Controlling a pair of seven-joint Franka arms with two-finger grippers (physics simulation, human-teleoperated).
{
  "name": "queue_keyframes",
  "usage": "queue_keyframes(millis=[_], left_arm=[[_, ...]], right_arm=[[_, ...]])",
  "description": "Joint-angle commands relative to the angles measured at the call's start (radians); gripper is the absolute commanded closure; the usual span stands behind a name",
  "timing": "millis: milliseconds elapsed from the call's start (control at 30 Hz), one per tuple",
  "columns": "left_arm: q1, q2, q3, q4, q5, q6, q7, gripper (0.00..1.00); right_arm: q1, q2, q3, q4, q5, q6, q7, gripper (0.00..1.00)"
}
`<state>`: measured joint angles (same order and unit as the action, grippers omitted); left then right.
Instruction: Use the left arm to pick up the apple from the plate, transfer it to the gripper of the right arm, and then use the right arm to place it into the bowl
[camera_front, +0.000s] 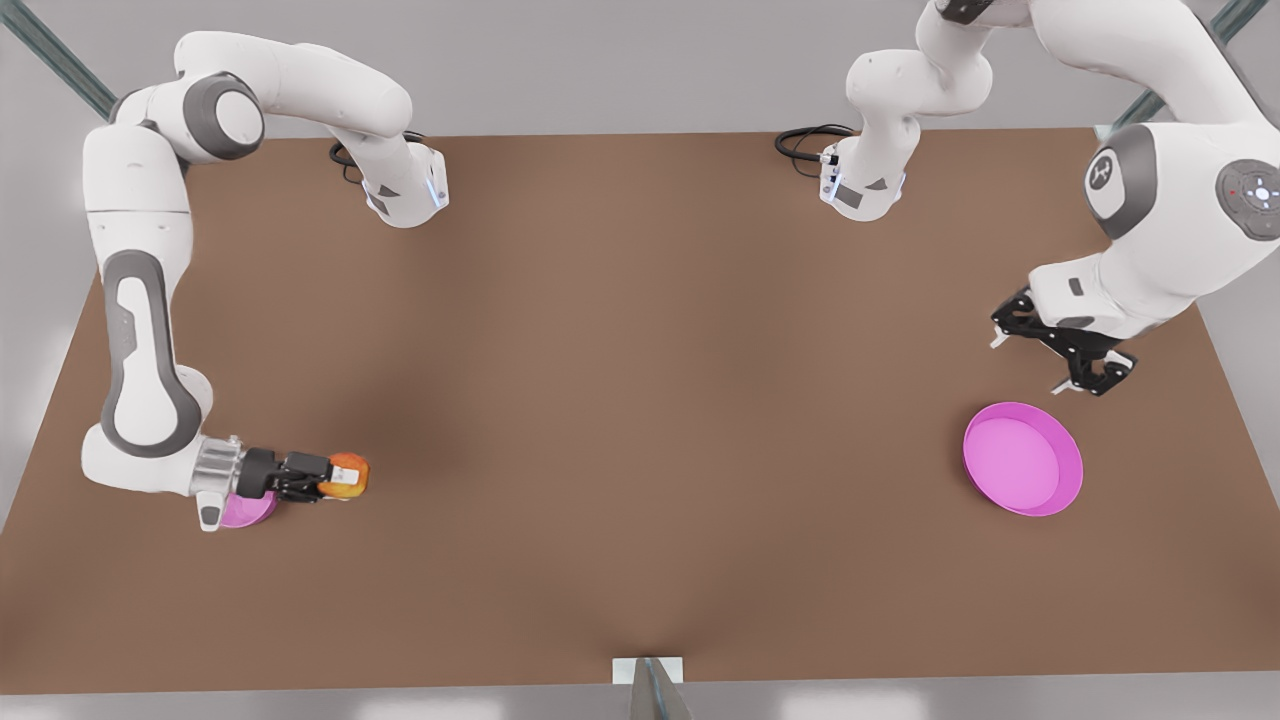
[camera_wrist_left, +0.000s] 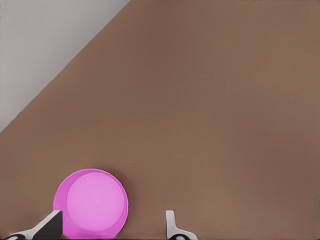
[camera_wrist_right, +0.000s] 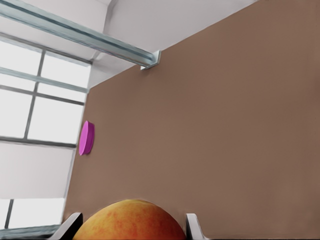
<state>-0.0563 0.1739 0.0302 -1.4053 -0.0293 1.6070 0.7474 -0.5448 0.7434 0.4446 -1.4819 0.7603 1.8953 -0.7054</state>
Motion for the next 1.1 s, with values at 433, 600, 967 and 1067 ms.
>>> queue_keyframes(millis=[433, 600, 967, 1067], left_arm=[[0.006, 0.019, 0.005, 0.009, -0.003, -0.101, -0.692, 0.00], [0.006, 0.021, 0.005, 0.008, -0.003, -0.101, -0.692, 0.00], [0.006, 0.022, 0.005, 0.003, -0.003, -0.105, -0.692, 0.00], [0.006, 0.024, 0.005, 0.003, -0.003, -0.105, -0.692, 0.00]], right_arm=[[0.005, 0.083, -0.093, 0.249, -0.674, -0.016, -0.109, 0.33], [0.006, 0.099, -0.107, 0.250, -0.794, 0.054, -0.111, 0.33], [0.002, 0.154, -0.109, 0.296, -0.808, 0.079, -0.128, 0.00], [0.002, 0.154, -0.107, 0.296, -0.806, 0.077, -0.124, 0.00]])
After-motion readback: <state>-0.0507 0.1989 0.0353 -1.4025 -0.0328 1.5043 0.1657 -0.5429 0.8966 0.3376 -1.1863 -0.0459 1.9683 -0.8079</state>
